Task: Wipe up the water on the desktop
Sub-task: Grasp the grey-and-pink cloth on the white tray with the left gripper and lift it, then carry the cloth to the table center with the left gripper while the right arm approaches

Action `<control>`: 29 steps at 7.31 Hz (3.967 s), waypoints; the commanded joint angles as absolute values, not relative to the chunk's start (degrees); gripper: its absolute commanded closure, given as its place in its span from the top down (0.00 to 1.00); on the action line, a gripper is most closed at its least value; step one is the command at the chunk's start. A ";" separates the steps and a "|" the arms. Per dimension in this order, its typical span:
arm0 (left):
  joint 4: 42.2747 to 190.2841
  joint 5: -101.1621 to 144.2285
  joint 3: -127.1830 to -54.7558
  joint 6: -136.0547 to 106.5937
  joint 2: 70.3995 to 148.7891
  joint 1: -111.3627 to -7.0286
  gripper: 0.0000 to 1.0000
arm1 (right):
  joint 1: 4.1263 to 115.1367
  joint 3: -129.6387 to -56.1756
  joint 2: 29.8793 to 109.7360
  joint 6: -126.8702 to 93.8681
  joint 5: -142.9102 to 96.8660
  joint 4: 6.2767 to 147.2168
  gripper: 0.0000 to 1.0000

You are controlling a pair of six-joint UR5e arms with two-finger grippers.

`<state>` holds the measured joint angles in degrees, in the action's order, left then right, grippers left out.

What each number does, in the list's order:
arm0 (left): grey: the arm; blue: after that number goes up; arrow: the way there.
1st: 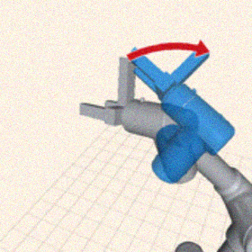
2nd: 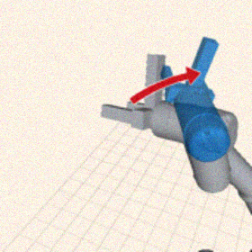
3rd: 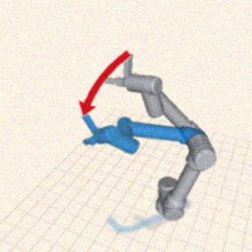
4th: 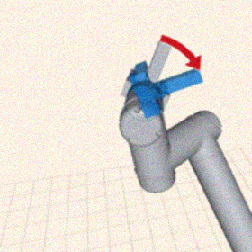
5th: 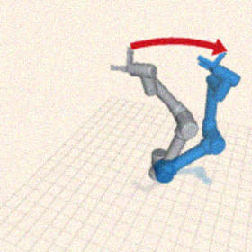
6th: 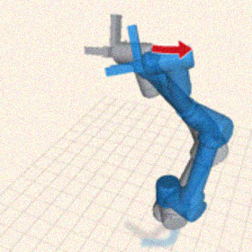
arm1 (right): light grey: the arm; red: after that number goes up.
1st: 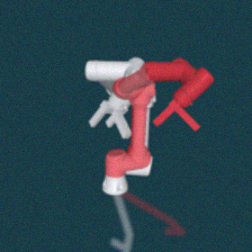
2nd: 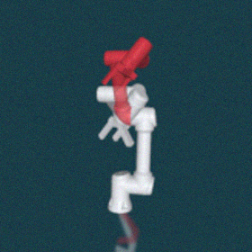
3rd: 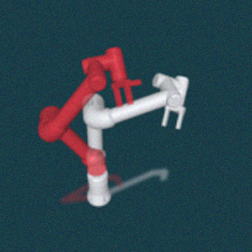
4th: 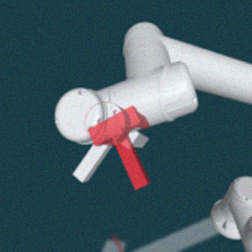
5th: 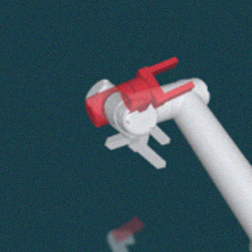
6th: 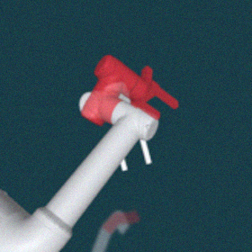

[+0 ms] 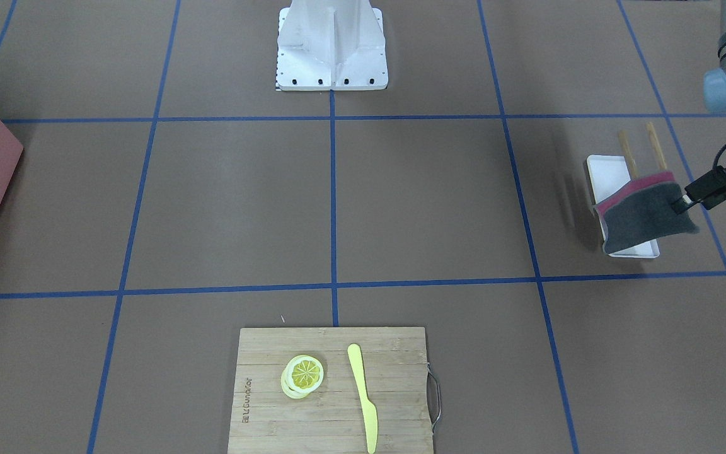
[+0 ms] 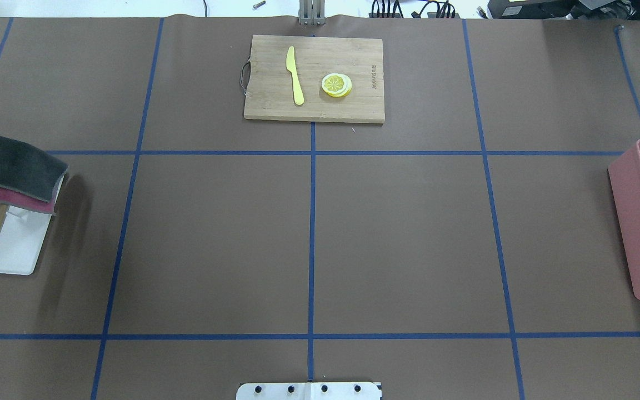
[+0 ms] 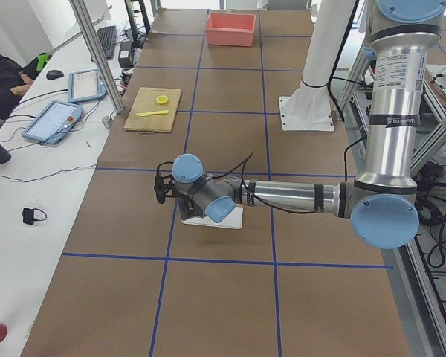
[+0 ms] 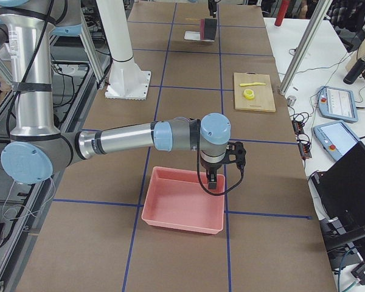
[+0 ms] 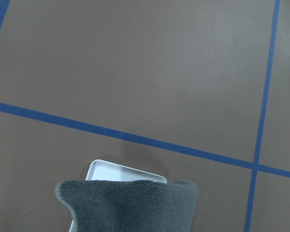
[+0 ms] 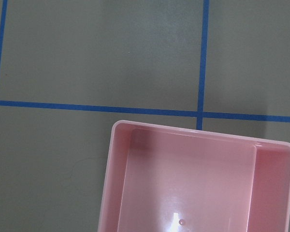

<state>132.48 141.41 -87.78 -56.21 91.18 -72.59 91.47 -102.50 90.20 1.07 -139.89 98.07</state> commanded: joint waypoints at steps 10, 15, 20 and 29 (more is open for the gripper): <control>132.54 141.42 -88.07 -56.16 90.62 -71.81 0.00 | 90.97 -102.48 89.74 1.14 -140.01 98.09 1.00; 132.02 150.18 -89.47 -55.72 90.88 -77.58 0.00 | 90.88 -102.48 89.38 1.06 -140.01 98.09 1.00; 107.43 154.25 -98.14 -62.96 101.63 -82.88 0.00 | 89.48 -108.17 89.03 0.97 -141.23 97.47 1.00; 104.15 132.28 -96.43 -109.13 126.62 -57.40 0.00 | 63.15 -110.57 64.69 -22.13 -133.49 84.61 1.00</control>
